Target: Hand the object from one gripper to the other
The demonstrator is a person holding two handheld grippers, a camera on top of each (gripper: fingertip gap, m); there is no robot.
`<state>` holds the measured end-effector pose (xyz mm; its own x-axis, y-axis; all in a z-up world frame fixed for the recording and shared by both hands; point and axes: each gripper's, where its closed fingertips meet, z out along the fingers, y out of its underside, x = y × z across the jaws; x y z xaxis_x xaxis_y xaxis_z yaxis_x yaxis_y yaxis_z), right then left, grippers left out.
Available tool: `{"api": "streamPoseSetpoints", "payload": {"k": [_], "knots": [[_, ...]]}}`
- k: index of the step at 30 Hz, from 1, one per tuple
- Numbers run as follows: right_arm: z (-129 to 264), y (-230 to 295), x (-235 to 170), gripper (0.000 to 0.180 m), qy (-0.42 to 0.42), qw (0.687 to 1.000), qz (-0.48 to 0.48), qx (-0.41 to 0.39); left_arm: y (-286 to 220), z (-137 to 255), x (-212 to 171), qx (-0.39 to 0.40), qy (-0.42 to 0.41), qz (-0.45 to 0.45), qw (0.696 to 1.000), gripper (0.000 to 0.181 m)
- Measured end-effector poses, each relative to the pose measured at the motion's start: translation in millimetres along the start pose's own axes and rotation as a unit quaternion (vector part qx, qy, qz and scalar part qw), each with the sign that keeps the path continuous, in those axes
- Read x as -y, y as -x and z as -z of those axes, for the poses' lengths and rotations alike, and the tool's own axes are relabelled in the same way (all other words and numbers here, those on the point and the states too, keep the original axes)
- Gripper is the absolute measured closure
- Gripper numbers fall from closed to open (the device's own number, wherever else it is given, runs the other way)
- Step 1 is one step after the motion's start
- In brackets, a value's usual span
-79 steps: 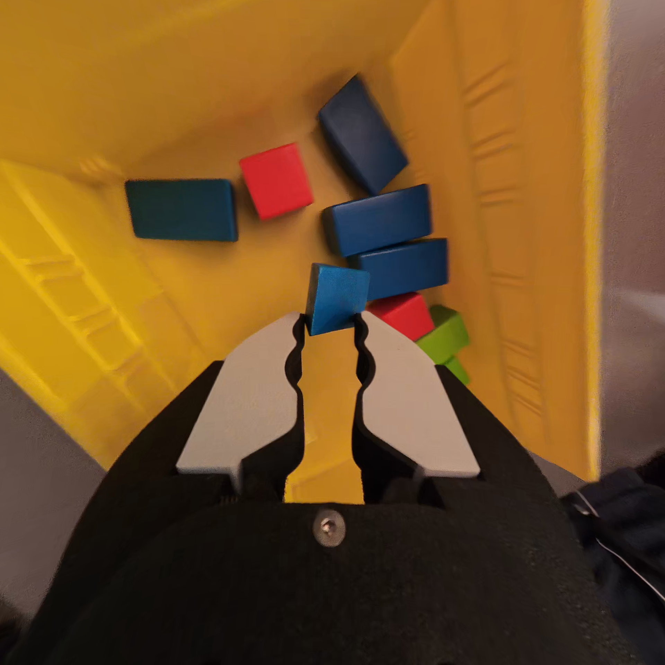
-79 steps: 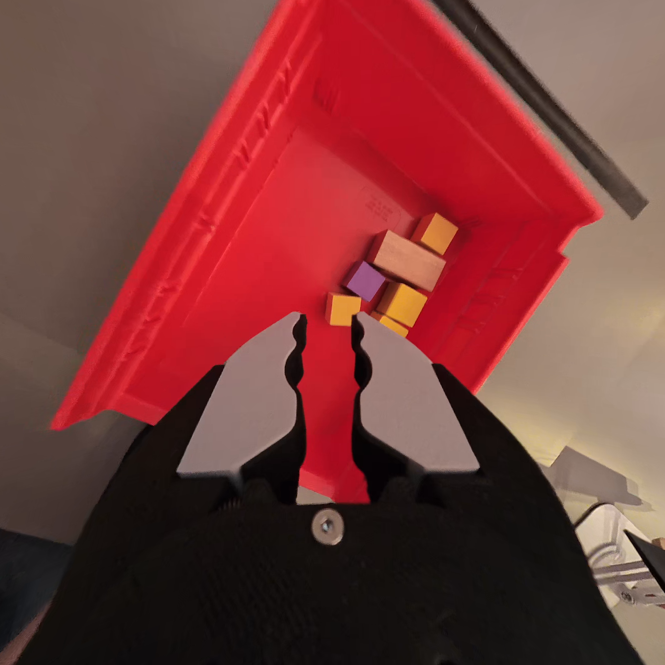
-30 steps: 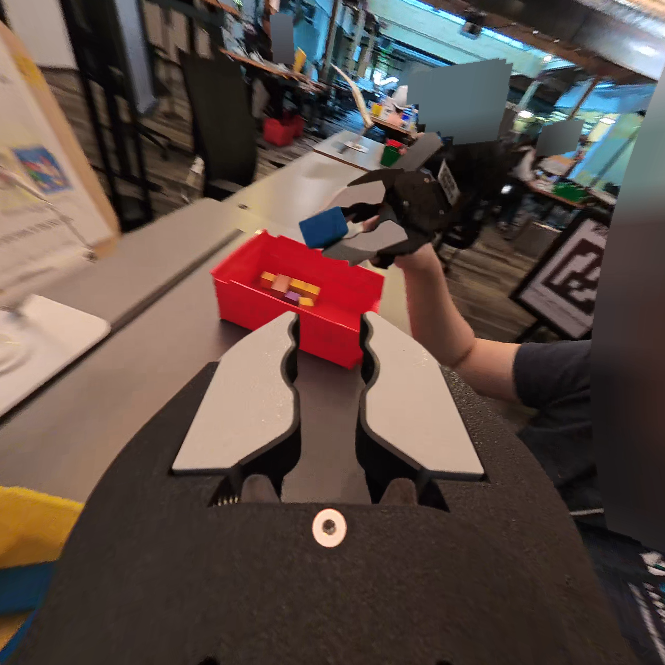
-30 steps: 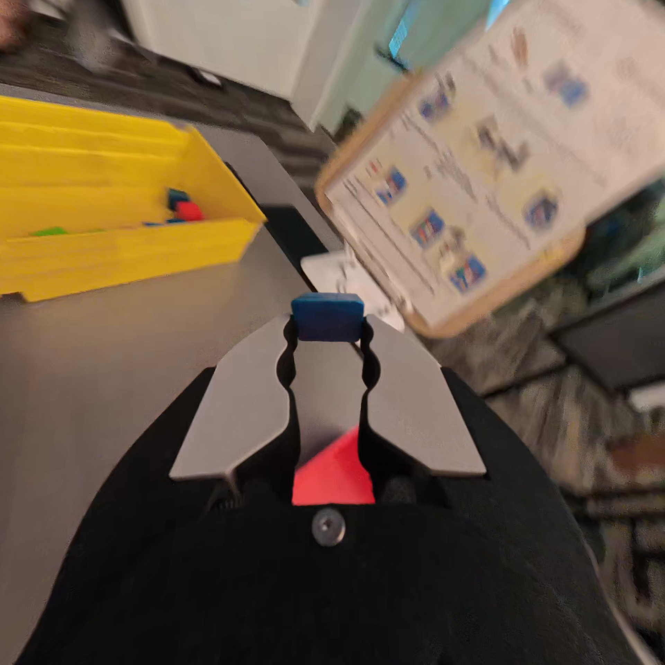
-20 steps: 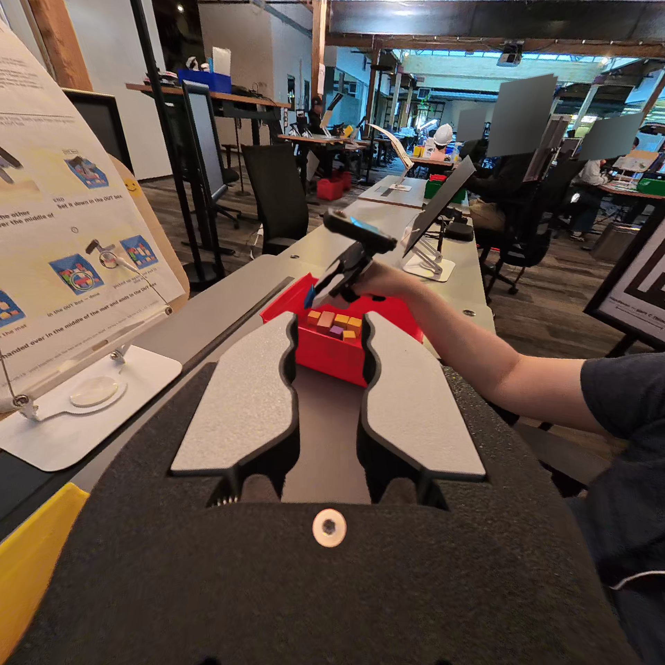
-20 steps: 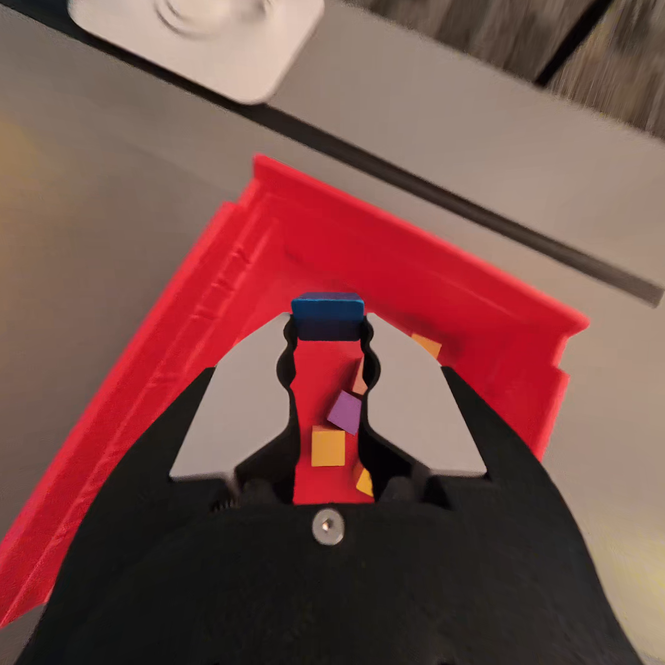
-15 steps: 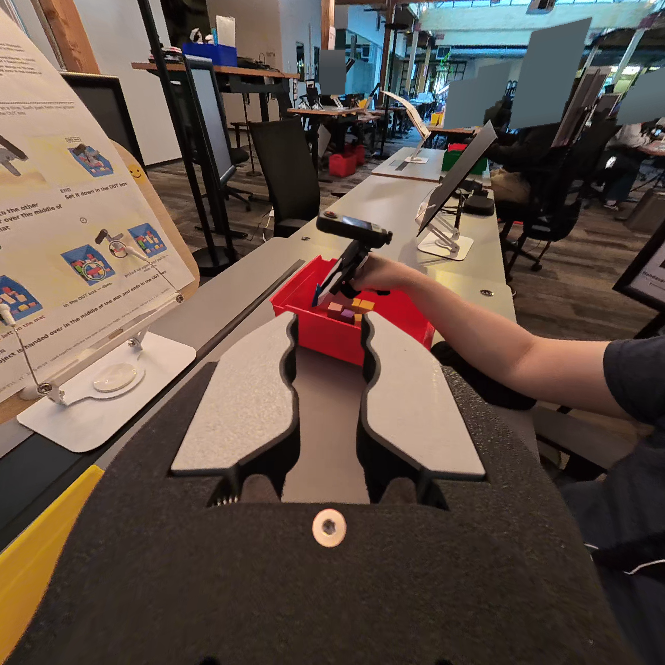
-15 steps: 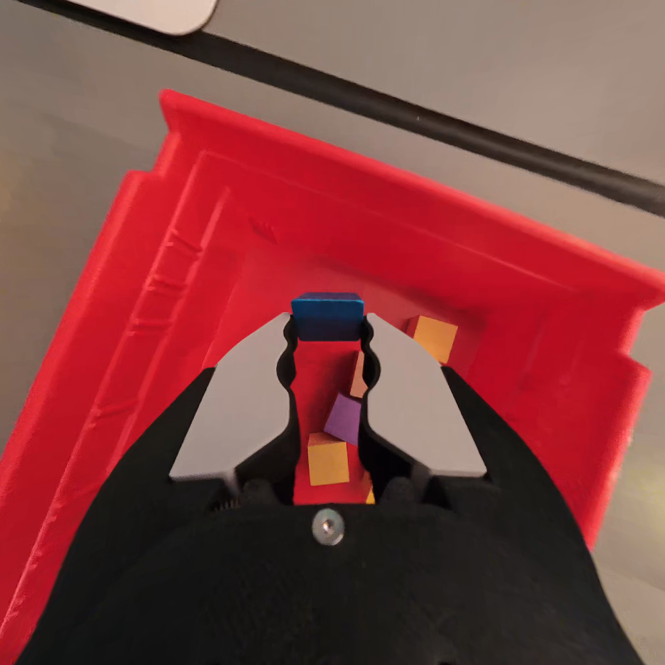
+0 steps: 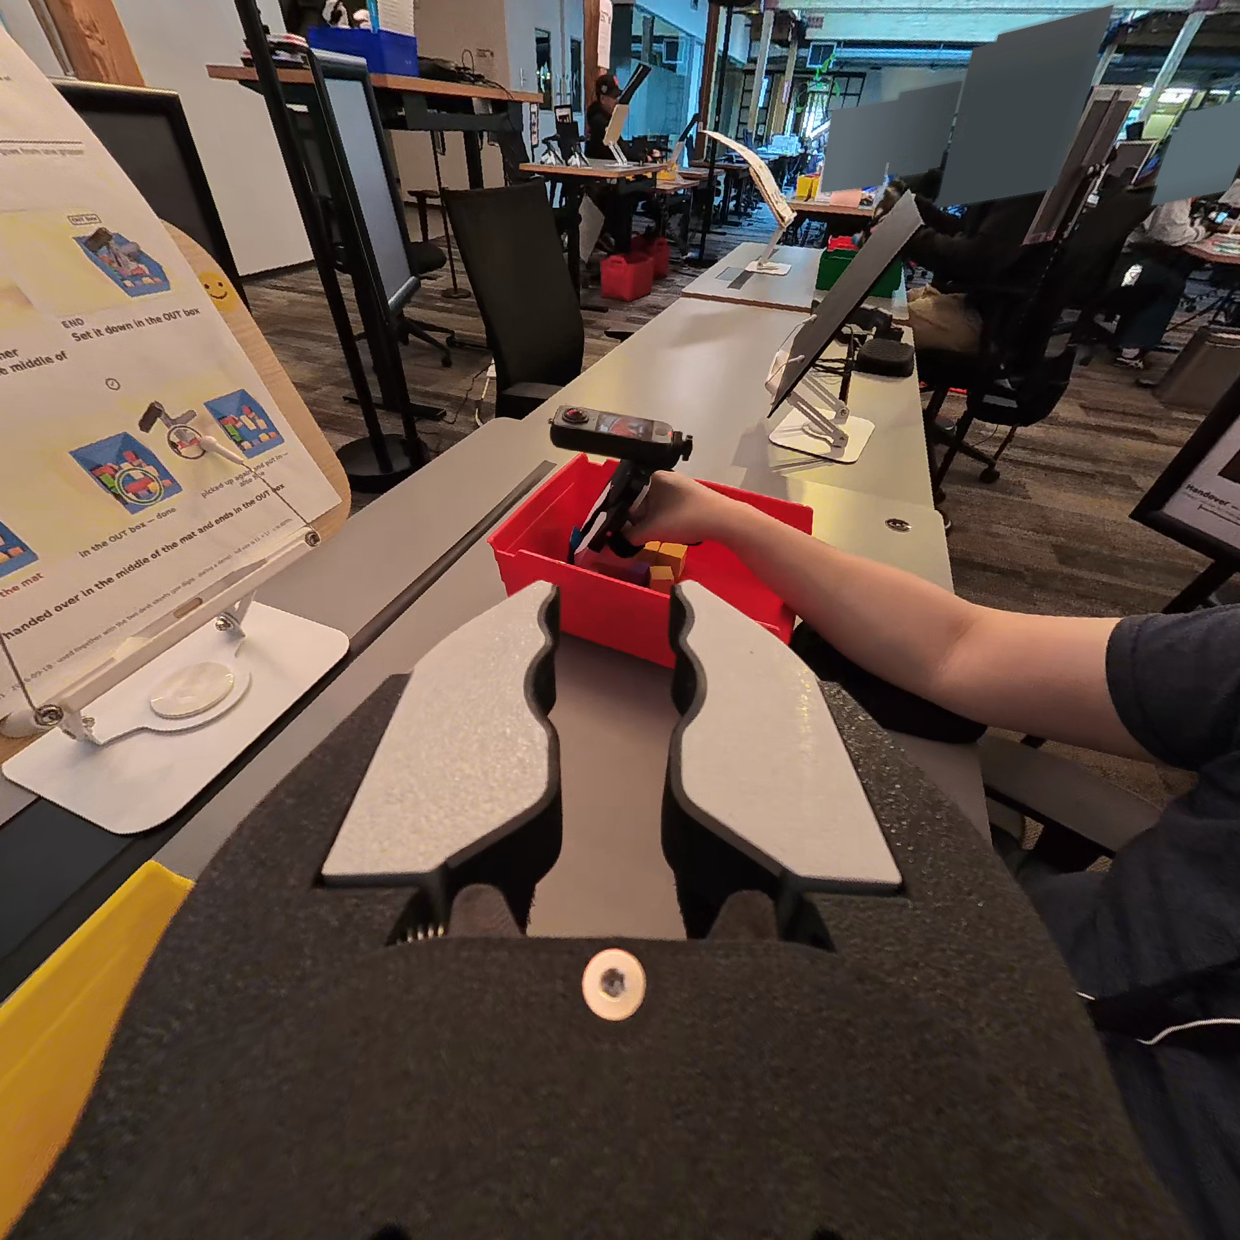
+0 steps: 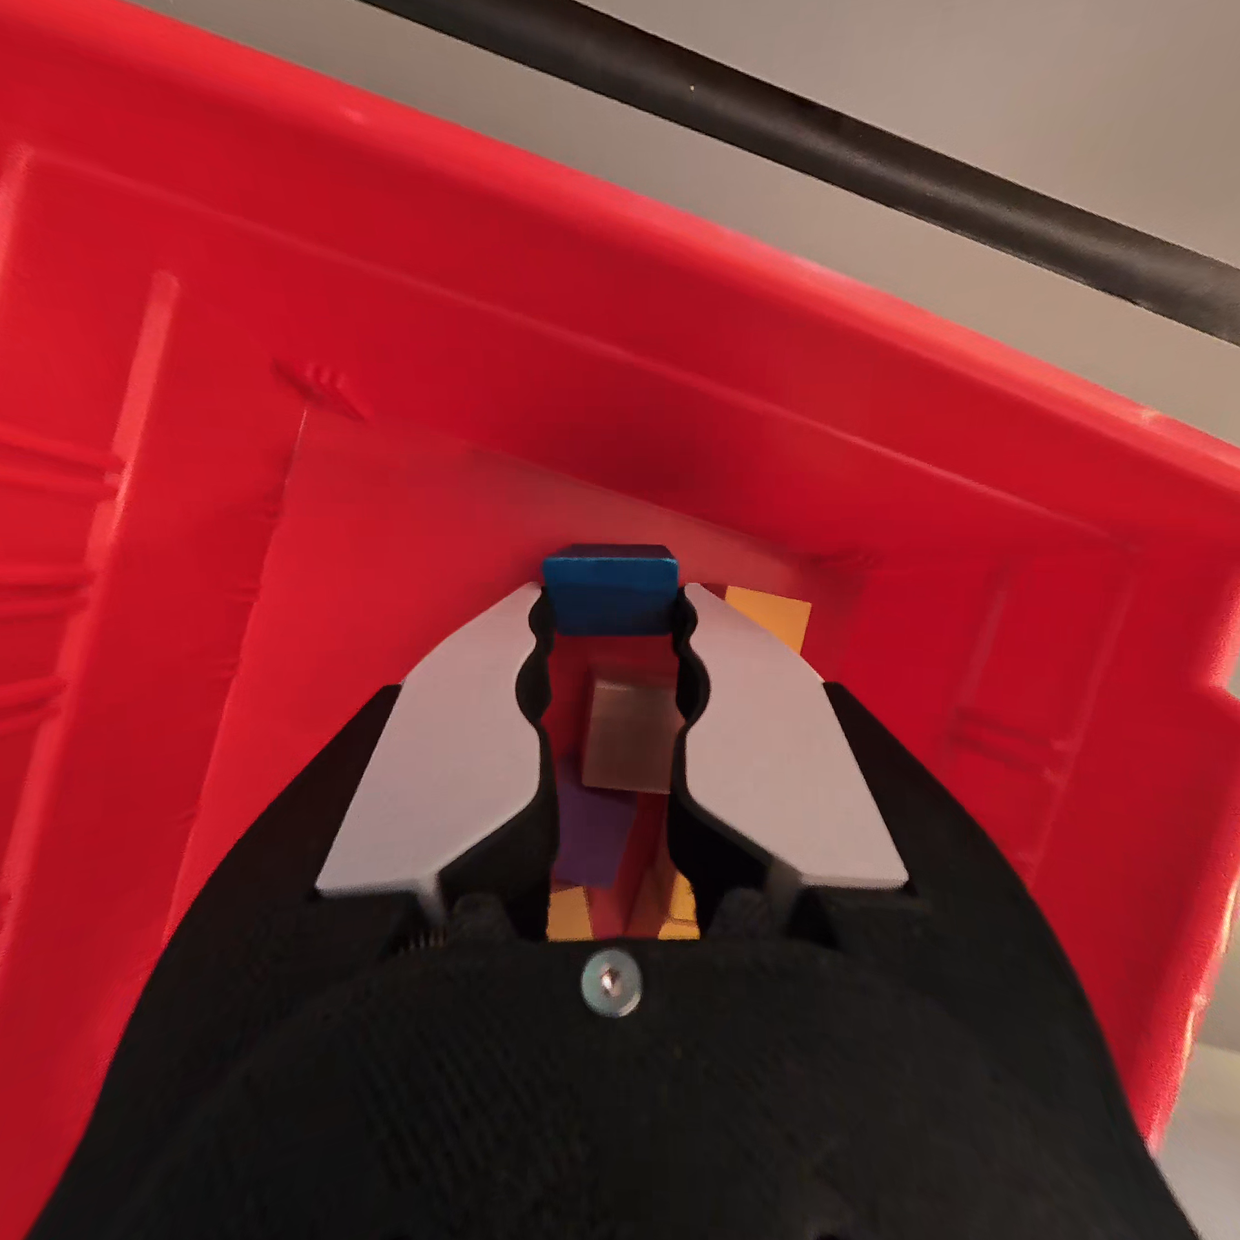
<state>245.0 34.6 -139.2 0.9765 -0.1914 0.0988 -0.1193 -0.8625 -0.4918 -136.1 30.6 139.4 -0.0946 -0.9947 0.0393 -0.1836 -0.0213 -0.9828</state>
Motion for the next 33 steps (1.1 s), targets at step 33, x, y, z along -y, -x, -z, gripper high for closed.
{"api": "streamPoseSetpoints", "payload": {"k": [33], "knots": [[-1,1,0,0.141,-0.002,1.0,0.025,0.005,1,-4,-8,-0.004,0.023,0.012,1.0,0.151]]}}
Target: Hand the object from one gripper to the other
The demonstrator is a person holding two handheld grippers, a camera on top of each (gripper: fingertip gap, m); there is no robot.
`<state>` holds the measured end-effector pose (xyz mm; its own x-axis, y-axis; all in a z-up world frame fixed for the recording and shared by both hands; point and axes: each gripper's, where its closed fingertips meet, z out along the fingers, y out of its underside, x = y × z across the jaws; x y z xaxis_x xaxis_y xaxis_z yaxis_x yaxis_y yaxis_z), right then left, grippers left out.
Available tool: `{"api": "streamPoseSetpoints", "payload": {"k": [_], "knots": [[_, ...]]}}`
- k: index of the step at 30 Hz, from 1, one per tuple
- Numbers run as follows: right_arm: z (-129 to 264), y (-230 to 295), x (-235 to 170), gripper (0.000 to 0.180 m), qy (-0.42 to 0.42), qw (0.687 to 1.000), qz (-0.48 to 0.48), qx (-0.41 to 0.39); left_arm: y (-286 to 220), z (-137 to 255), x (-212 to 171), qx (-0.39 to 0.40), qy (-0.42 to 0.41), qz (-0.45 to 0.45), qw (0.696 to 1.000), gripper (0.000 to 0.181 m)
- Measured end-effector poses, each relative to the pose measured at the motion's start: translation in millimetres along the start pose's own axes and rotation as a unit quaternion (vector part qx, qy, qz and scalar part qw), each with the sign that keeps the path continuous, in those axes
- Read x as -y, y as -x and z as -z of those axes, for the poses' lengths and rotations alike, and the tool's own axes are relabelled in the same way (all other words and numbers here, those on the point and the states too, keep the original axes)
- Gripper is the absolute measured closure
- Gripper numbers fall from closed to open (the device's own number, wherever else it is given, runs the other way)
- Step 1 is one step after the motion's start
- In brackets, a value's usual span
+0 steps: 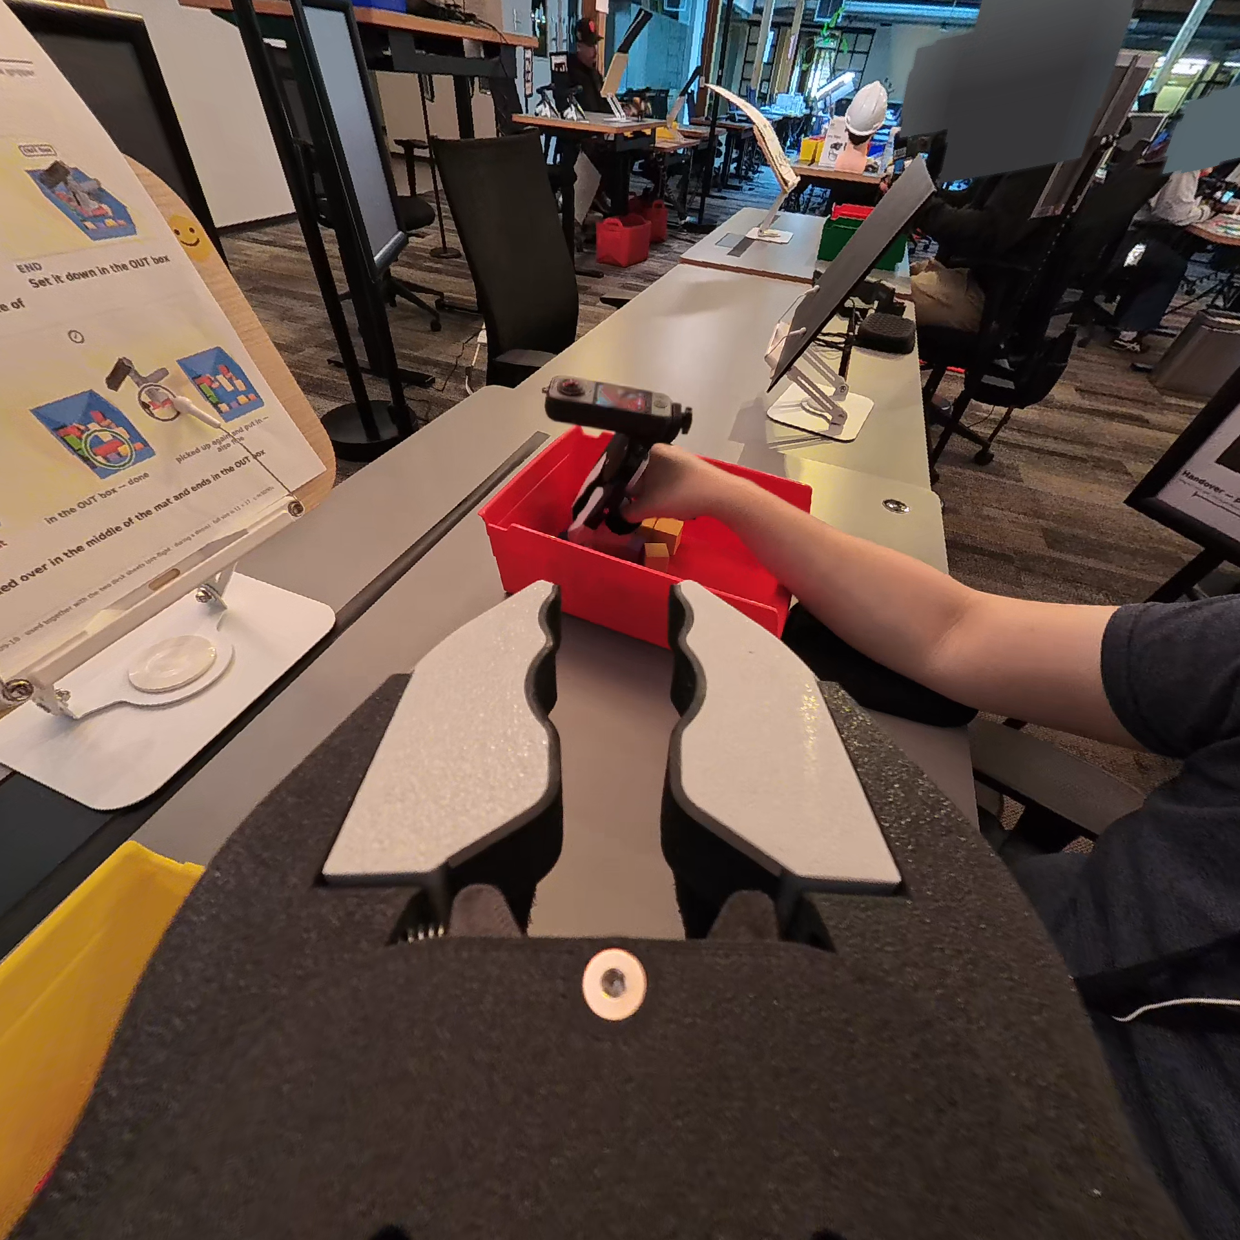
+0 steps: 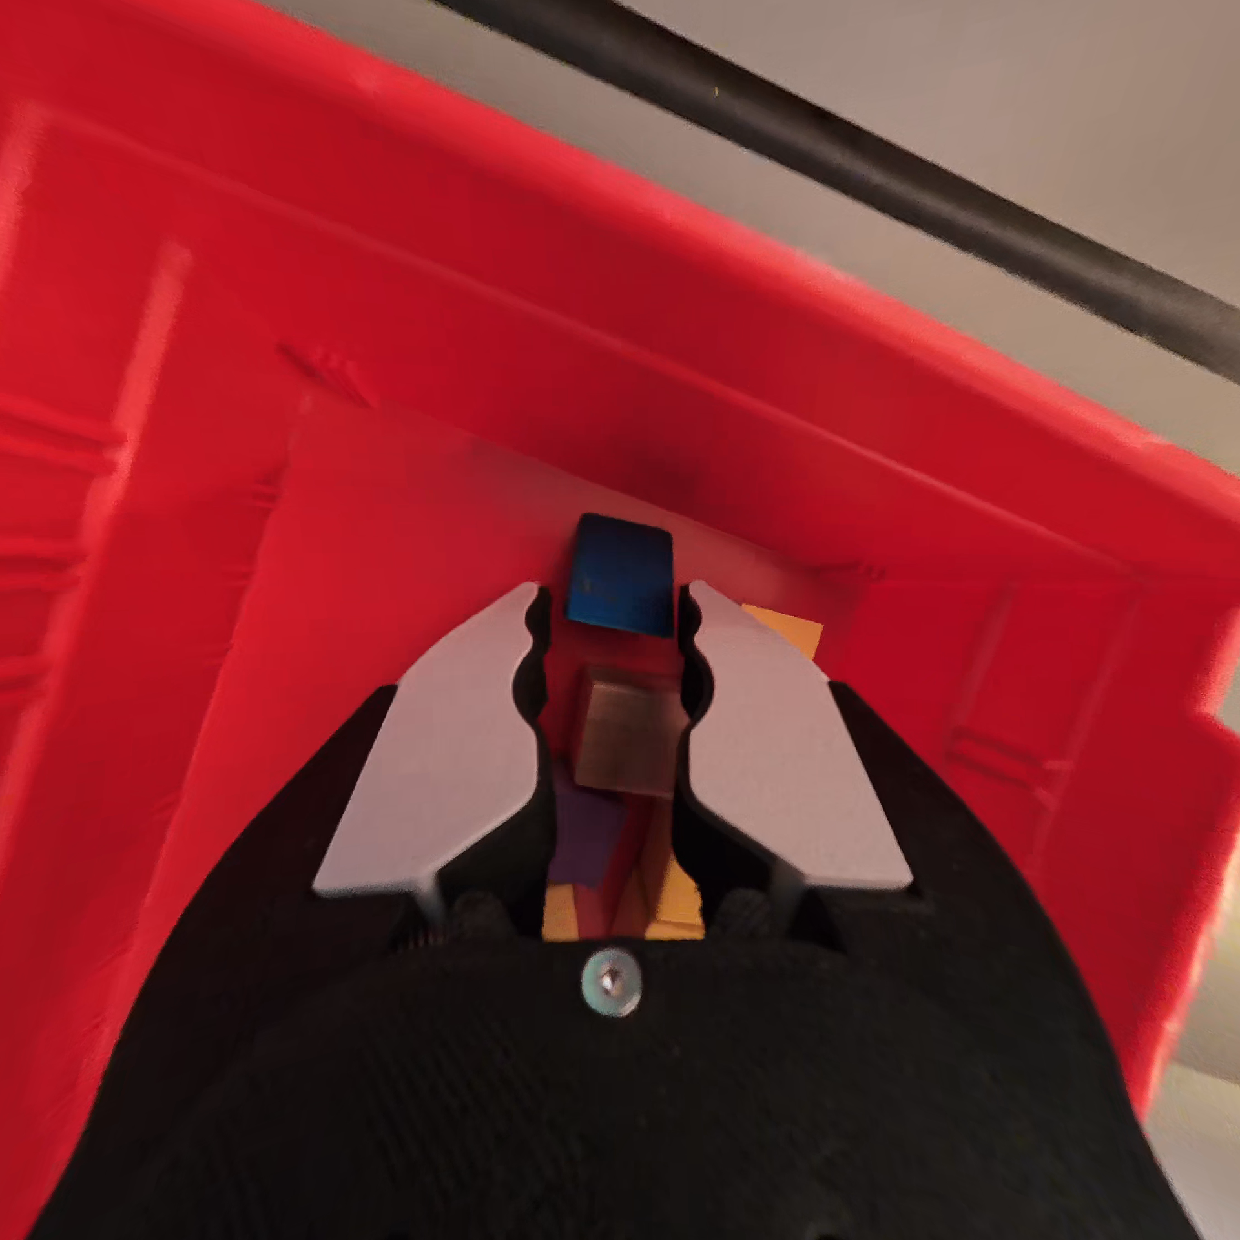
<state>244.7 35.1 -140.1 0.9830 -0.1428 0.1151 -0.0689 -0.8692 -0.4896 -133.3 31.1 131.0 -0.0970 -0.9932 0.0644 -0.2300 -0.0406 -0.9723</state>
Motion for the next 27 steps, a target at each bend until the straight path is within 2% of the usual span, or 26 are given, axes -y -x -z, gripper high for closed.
{"api": "streamPoseSetpoints", "payload": {"k": [4,9,12,14,16,18,21,25,27], "knots": [[30,-6,12,0.141,-0.031,0.999,-0.002,-0.014,9,10,-2,0.018,0.006,0.001,1.0,0.151],[110,1,43,0.142,-0.144,0.99,-0.001,-0.005,61,38,-39,0.115,0.083,0.053,0.988,0.147],[159,14,57,0.142,-0.216,0.976,0.013,0.004,106,57,-85,0.2,0.181,0.075,0.96,0.148],[179,22,60,0.142,-0.242,0.97,0.026,0.003,139,76,-123,0.273,0.268,0.071,0.921,0.149],[187,28,60,0.142,-0.244,0.969,0.039,0.002,169,96,-156,0.344,0.333,0.093,0.873,0.153],[187,33,59,0.142,-0.239,0.969,0.057,0.001,190,102,-178,0.37,0.368,0.094,0.848,0.151],[180,36,57,0.142,-0.222,0.973,0.067,-0.004,210,91,-205,0.367,0.377,0.109,0.843,0.151],[172,36,54,0.141,-0.202,0.976,0.08,-0.014,223,71,-226,0.372,0.317,0.257,0.834,0.15],[171,33,54,0.141,-0.197,0.977,0.082,-0.023,223,63,-238,0.357,0.315,0.298,0.827,0.15]]}}
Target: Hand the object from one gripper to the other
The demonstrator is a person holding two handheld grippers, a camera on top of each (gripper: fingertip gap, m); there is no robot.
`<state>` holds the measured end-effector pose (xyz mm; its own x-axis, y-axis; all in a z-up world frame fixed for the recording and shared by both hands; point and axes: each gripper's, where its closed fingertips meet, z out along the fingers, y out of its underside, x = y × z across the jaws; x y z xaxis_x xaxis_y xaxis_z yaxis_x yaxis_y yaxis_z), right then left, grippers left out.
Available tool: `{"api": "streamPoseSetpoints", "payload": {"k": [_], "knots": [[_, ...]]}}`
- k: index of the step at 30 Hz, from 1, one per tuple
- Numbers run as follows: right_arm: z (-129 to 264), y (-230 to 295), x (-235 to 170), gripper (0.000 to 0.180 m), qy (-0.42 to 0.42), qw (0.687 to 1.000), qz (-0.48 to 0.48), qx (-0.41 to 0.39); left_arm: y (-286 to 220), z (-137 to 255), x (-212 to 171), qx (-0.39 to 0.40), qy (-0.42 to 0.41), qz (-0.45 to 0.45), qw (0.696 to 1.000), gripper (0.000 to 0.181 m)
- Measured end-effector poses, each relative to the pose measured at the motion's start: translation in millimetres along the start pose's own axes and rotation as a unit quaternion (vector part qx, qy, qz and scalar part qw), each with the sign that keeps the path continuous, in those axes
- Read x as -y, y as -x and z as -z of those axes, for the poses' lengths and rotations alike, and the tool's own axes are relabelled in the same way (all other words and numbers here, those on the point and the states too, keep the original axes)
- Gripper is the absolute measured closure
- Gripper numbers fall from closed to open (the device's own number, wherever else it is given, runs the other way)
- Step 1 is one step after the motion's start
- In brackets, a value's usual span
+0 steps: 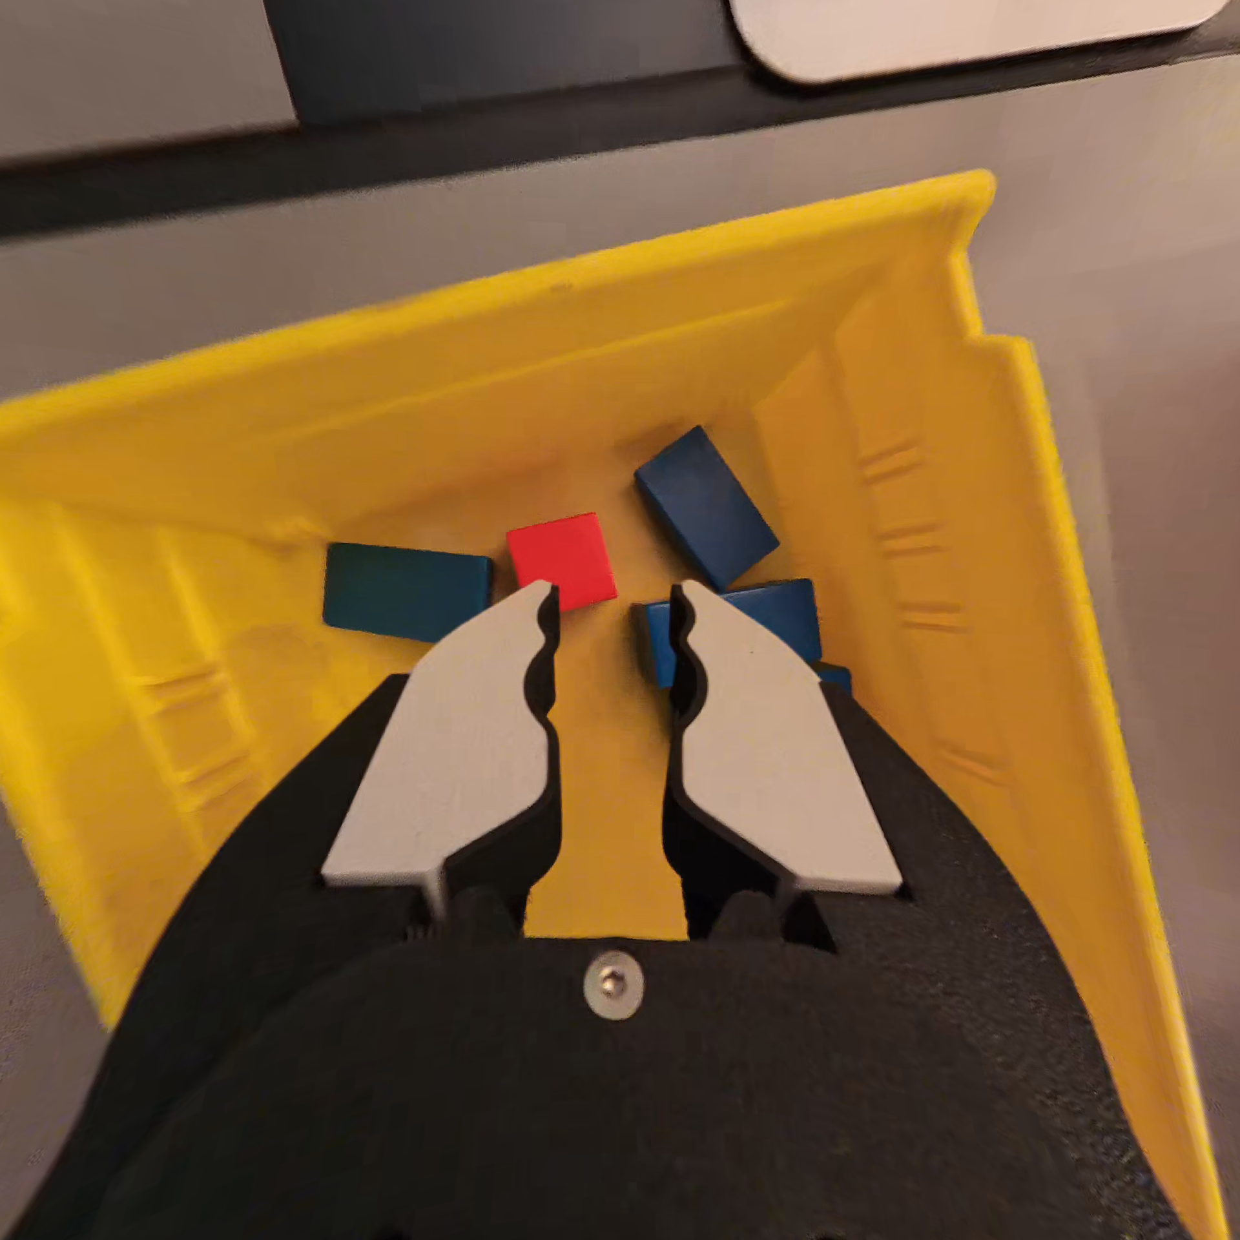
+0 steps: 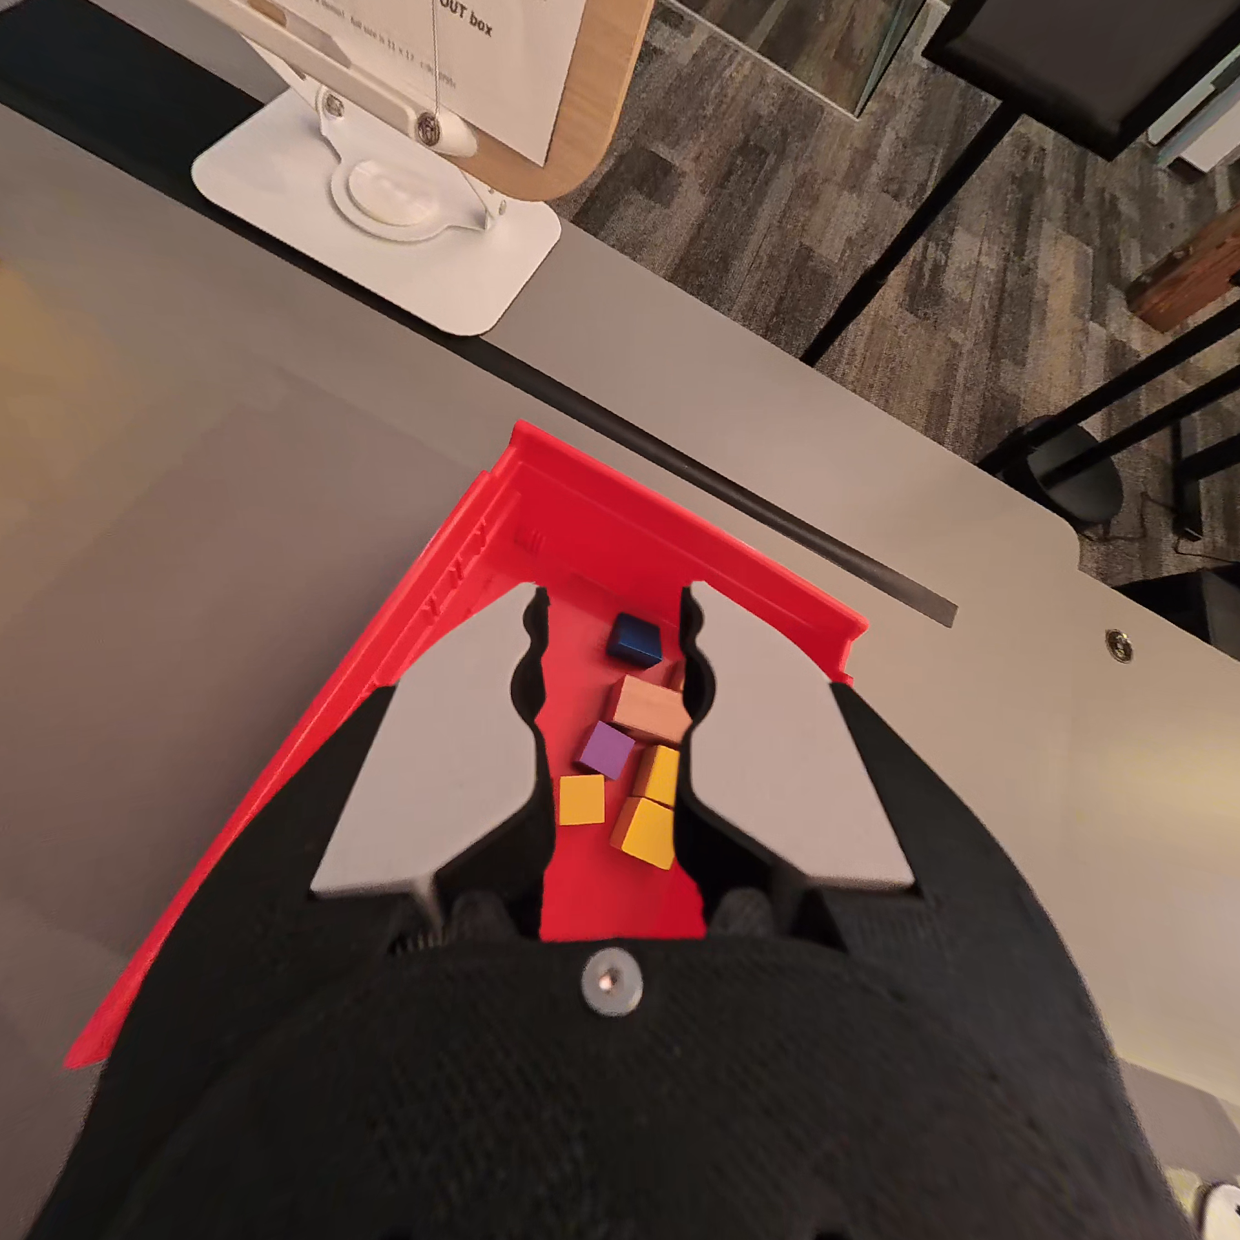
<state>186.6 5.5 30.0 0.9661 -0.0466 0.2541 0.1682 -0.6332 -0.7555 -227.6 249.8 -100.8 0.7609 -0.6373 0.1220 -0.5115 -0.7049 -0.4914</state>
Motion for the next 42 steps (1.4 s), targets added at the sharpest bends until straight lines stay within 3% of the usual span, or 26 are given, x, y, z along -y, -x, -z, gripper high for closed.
{"api": "streamPoseSetpoints", "payload": {"k": [10,32,35,38,40,42], "knots": [[6,-4,1,0.141,-0.007,1.0,-0.006,-0.001,13,-23,-11,0.009,0.028,0.034,0.999,0.138],[11,-8,3,0.141,-0.008,1.0,0.007,-0.021,23,-29,-10,0.11,0.067,-0.018,0.992,0.147],[19,-3,21,0.141,-0.051,0.998,0.029,-0.035,9,2,4,0.084,0.023,-0.022,0.996,0.147],[36,23,64,0.138,-0.17,0.979,0.102,-0.038,-32,56,31,0.005,-0.074,-0.047,0.996,0.147],[52,66,94,0.128,-0.284,0.942,0.176,-0.005,-78,96,44,-0.074,-0.147,-0.079,0.983,0.147],[72,119,109,0.129,-0.4,0.882,0.244,0.042,-137,133,45,-0.199,-0.196,-0.118,0.953,0.147]]}}
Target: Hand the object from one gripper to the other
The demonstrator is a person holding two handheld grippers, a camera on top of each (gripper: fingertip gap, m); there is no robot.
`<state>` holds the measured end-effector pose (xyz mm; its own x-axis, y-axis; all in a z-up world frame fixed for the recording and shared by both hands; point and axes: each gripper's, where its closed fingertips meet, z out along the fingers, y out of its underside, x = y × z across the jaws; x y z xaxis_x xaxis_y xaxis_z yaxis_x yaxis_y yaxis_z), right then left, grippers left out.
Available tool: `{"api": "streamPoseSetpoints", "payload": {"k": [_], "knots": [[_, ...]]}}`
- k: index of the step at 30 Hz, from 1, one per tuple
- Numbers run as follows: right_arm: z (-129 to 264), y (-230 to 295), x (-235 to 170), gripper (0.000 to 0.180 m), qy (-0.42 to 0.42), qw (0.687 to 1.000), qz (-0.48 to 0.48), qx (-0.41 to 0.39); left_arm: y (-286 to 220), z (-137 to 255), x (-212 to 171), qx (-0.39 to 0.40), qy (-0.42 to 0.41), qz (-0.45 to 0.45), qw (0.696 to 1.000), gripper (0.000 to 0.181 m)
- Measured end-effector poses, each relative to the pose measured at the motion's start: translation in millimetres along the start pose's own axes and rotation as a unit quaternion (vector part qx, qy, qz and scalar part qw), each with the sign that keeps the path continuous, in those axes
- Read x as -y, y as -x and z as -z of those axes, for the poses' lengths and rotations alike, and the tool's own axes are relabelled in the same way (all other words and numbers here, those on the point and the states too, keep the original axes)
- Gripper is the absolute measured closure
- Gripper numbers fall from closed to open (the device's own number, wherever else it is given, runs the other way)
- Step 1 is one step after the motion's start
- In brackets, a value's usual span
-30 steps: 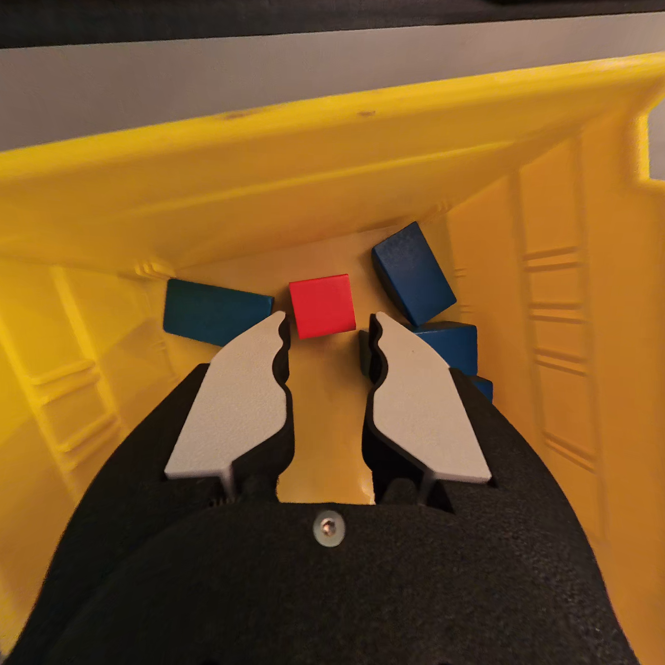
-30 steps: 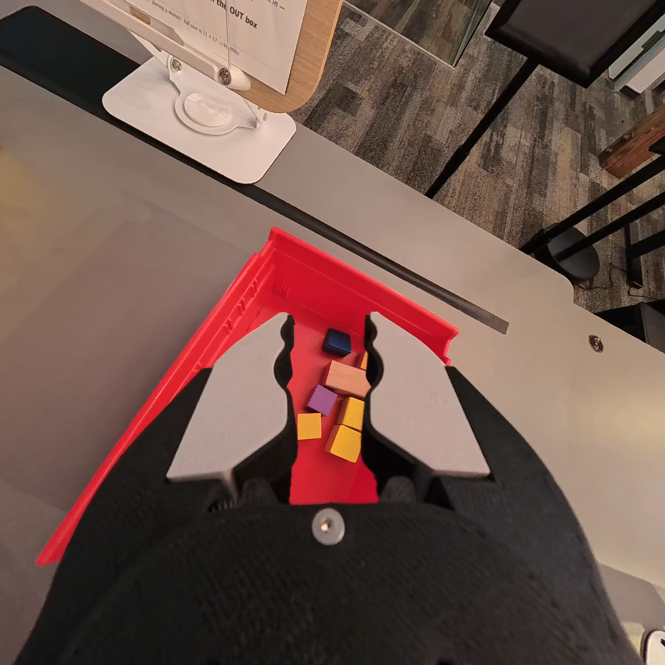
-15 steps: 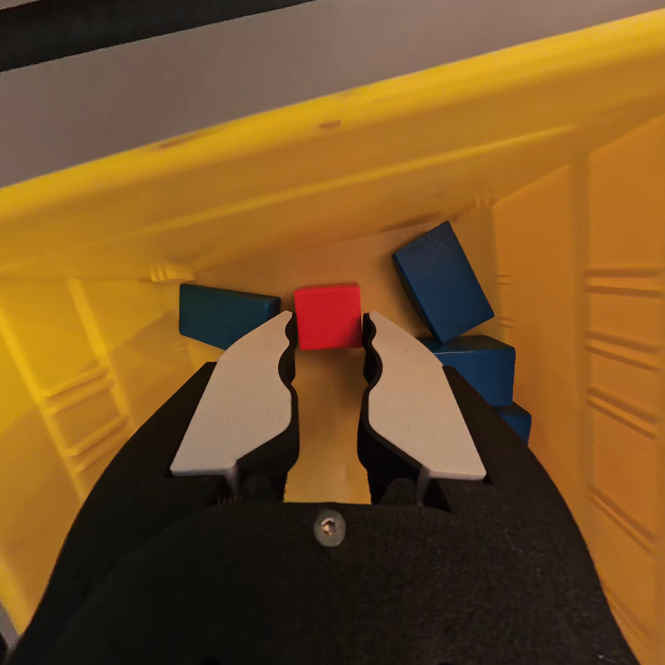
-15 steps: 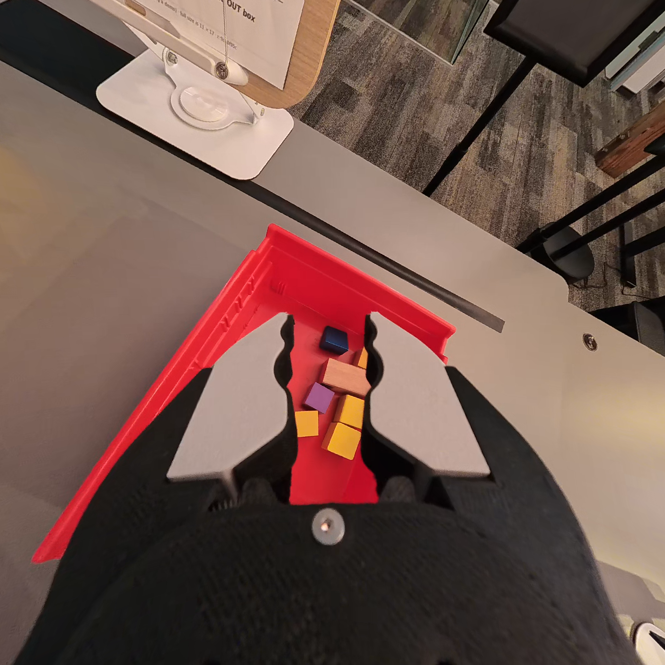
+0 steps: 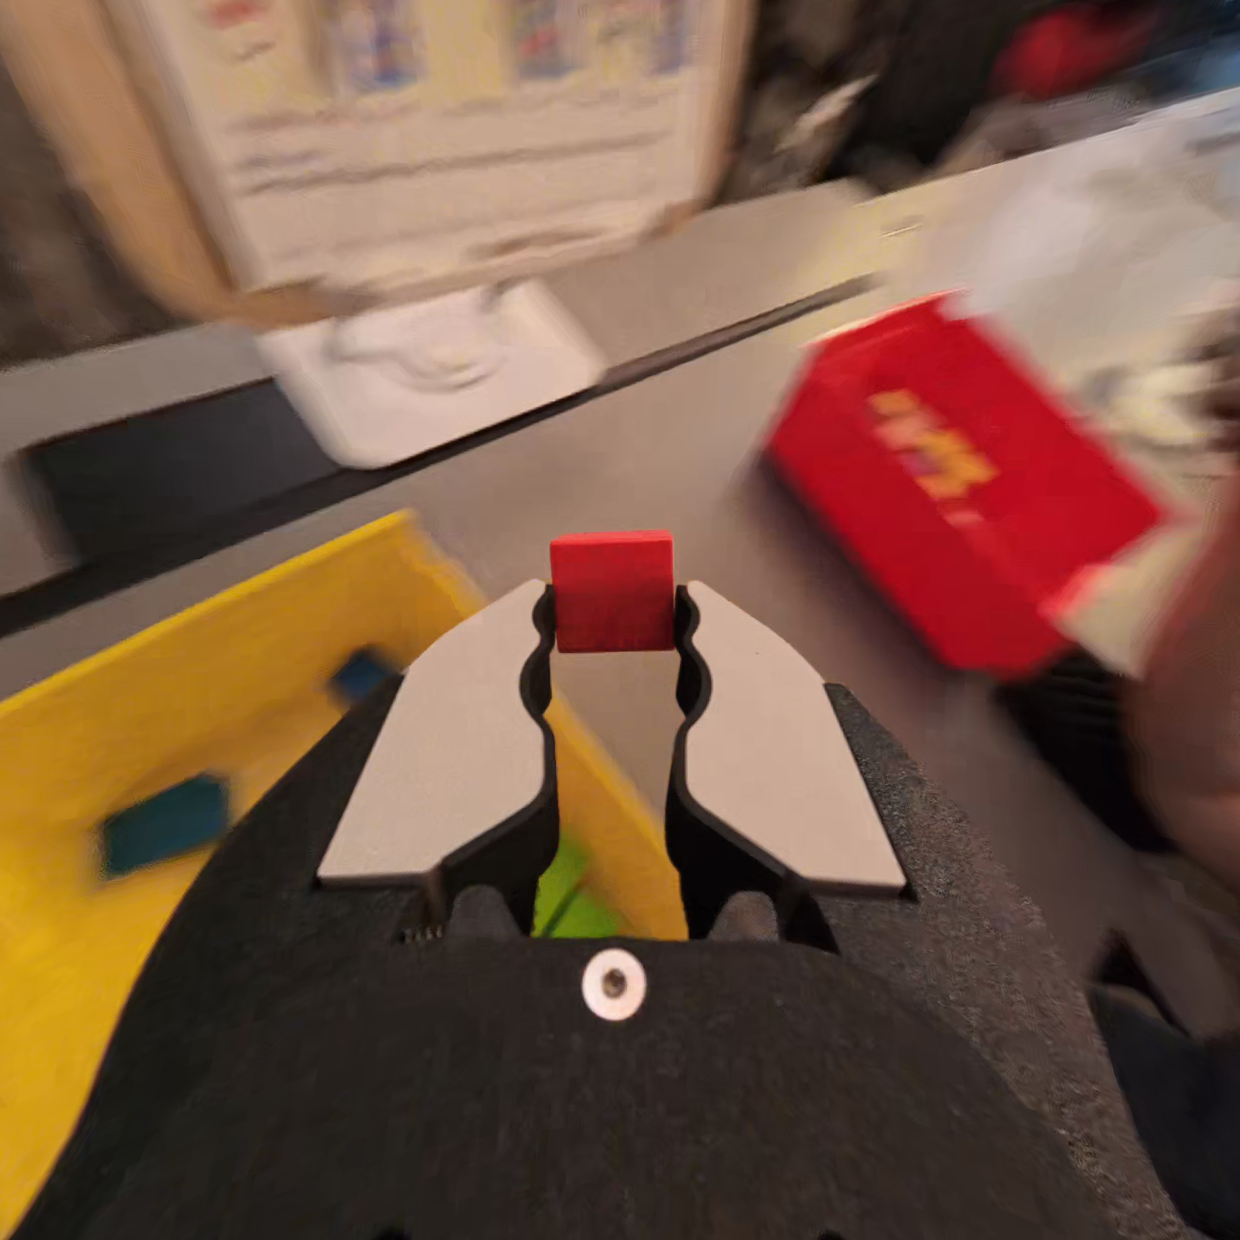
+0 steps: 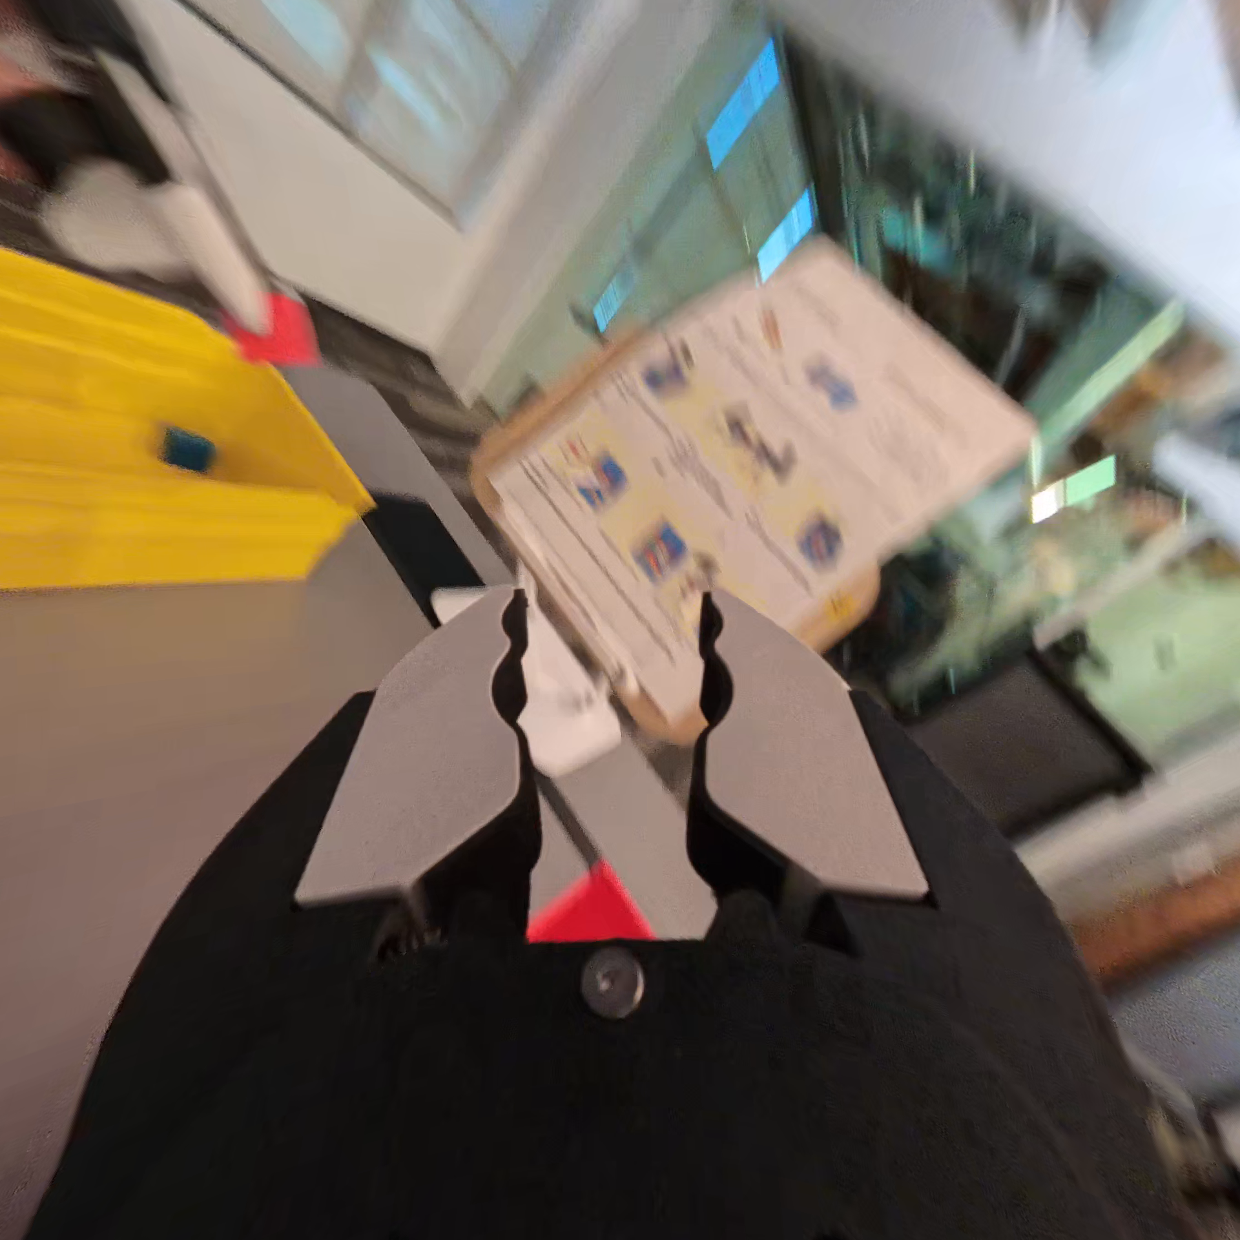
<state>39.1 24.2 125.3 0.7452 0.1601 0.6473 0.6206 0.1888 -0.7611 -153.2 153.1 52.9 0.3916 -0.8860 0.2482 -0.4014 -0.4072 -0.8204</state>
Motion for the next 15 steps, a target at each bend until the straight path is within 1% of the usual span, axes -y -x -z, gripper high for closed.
{"api": "streamPoseSetpoints", "payload": {"k": [1,3,4,5,8,11,13,15], "knots": [[-3,17,15,0.13,-0.044,0.999,0.019,0.014,-33,4,9,-0.072,-0.024,-0.005,0.997,0.147],[-10,49,35,0.128,-0.085,0.995,0.042,0.038,-86,14,18,-0.201,-0.053,0.003,0.978,0.147],[-13,63,43,0.125,-0.099,0.993,0.048,0.049,-107,19,21,-0.253,-0.062,0.009,0.966,0.147],[-15,75,51,0.124,-0.112,0.991,0.05,0.059,-122,22,24,-0.288,-0.071,0.014,0.955,0.148],[-17,97,64,0.124,-0.14,0.986,0.054,0.072,-146,19,30,-0.32,-0.096,0.015,0.943,0.147],[-16,96,69,0.125,-0.155,0.985,0.045,0.053,-168,16,25,-0.359,-0.083,0.013,0.929,0.147],[-14,97,72,0.13,-0.166,0.984,0.038,0.058,-179,16,23,-0.389,-0.073,0.024,0.918,0.147],[-11,100,74,0.135,-0.175,0.982,0.039,0.067,-183,12,21,-0.394,-0.067,0.025,0.916,0.147]]}}
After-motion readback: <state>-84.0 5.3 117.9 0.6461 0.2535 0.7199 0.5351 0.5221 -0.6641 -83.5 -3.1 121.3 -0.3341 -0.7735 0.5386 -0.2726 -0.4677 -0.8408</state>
